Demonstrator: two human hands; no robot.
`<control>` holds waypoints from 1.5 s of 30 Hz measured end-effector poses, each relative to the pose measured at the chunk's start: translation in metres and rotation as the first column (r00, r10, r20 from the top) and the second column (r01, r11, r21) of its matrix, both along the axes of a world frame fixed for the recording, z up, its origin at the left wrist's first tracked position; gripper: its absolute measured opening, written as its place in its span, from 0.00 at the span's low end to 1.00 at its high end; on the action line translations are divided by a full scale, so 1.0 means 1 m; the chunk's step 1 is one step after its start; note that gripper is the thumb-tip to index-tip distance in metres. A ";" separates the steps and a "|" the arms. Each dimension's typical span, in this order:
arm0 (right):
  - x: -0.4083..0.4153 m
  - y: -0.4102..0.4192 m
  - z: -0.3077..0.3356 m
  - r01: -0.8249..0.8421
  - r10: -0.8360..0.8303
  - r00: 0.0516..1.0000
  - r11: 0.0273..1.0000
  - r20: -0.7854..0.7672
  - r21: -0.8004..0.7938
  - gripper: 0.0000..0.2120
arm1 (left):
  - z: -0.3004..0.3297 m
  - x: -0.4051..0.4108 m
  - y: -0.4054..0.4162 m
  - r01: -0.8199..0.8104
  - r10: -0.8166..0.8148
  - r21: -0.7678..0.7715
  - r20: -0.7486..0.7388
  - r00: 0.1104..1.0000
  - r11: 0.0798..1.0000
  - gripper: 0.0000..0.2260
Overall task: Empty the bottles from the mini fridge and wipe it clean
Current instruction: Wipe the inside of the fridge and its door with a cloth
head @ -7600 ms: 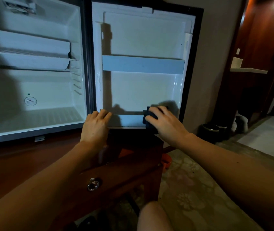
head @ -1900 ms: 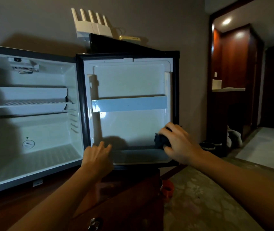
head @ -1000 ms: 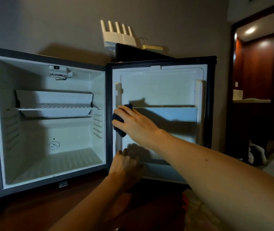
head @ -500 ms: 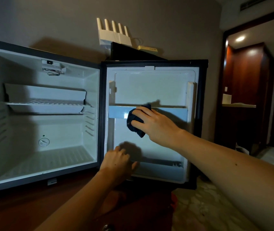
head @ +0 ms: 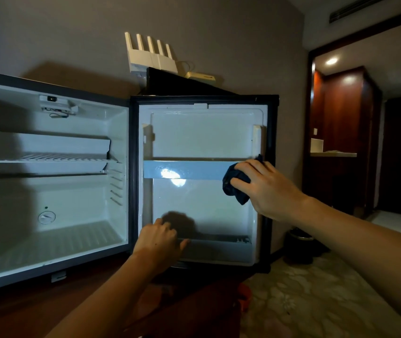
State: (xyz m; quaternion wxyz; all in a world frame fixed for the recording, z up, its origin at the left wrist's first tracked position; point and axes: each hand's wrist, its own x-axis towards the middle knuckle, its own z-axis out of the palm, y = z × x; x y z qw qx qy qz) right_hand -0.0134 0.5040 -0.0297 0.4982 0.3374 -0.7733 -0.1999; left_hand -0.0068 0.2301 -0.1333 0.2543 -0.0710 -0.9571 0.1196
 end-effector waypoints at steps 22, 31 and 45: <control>-0.008 0.036 -0.003 0.392 0.864 0.379 0.176 0.332 -0.903 0.36 | 0.106 -0.001 0.151 0.457 -0.397 0.080 -0.377 0.837 0.886 0.33; 0.001 0.072 0.011 0.330 0.773 0.498 0.252 0.394 -0.910 0.35 | 0.120 0.020 0.149 0.335 -0.321 -0.050 -0.445 0.836 0.941 0.31; 0.064 0.047 0.019 -0.418 0.737 0.619 0.600 0.270 -0.682 0.33 | 0.153 0.109 0.111 0.237 -0.434 -0.392 -0.554 0.710 0.889 0.28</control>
